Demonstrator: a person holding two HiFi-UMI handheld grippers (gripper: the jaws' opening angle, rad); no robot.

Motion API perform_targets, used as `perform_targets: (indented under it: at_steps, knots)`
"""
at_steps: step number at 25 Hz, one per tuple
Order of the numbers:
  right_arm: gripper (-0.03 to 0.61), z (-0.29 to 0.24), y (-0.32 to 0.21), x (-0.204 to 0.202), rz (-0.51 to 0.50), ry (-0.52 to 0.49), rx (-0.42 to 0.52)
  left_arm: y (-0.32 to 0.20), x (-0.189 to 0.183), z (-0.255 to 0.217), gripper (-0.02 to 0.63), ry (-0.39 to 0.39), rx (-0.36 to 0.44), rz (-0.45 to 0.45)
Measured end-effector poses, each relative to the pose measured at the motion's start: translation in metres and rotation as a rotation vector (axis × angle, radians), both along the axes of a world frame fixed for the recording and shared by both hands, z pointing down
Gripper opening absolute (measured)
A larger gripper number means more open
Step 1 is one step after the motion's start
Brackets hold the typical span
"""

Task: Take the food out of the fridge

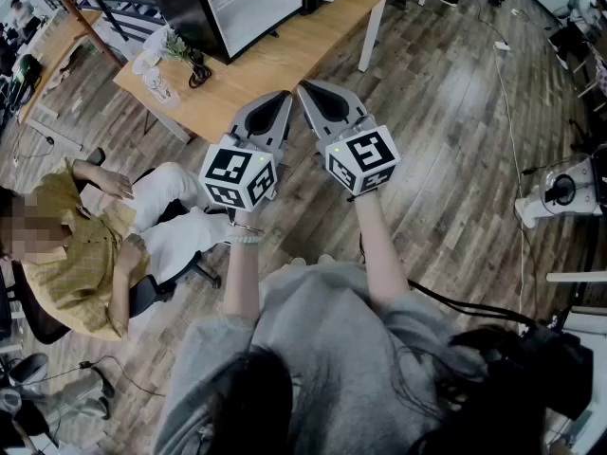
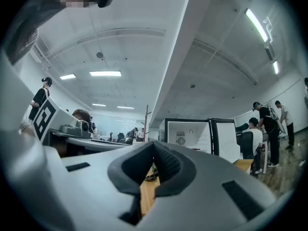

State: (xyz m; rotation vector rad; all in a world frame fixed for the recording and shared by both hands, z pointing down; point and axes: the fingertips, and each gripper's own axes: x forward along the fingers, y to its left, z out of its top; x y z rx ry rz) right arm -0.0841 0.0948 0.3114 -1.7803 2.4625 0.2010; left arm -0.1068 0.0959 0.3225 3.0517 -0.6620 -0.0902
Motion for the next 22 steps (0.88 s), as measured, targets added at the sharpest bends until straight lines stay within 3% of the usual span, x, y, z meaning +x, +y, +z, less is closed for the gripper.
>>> perform_targets:
  at_steps: [15,22]
  knots:
    - [0.009,0.0,0.011,0.007,-0.026,-0.023,0.01,0.007,0.006,0.0,0.008,0.015,-0.004,-0.026]
    - [0.009,0.0,0.012,0.011,-0.035,-0.033,0.014,0.01,-0.001,0.001,0.008,0.042,-0.017,-0.078]
